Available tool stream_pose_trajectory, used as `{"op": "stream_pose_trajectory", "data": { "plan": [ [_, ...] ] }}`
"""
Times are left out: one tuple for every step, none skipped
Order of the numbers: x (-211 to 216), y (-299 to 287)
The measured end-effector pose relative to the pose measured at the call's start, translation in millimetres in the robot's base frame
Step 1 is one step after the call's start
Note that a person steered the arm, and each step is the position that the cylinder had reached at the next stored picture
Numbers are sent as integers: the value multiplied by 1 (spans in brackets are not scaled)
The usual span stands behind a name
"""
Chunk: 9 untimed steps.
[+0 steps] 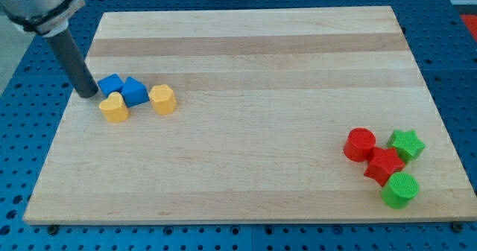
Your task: Move the yellow heart close to the yellow hexagon
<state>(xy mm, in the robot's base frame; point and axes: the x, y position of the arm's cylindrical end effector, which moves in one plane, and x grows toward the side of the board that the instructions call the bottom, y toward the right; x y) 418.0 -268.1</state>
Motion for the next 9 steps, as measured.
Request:
{"op": "stream_pose_trajectory", "data": {
  "plan": [
    [12,20],
    [13,58],
    [18,68],
    [28,64],
    [53,49],
    [52,49],
    [14,35],
    [-41,33],
    [-31,21]
  ]
}}
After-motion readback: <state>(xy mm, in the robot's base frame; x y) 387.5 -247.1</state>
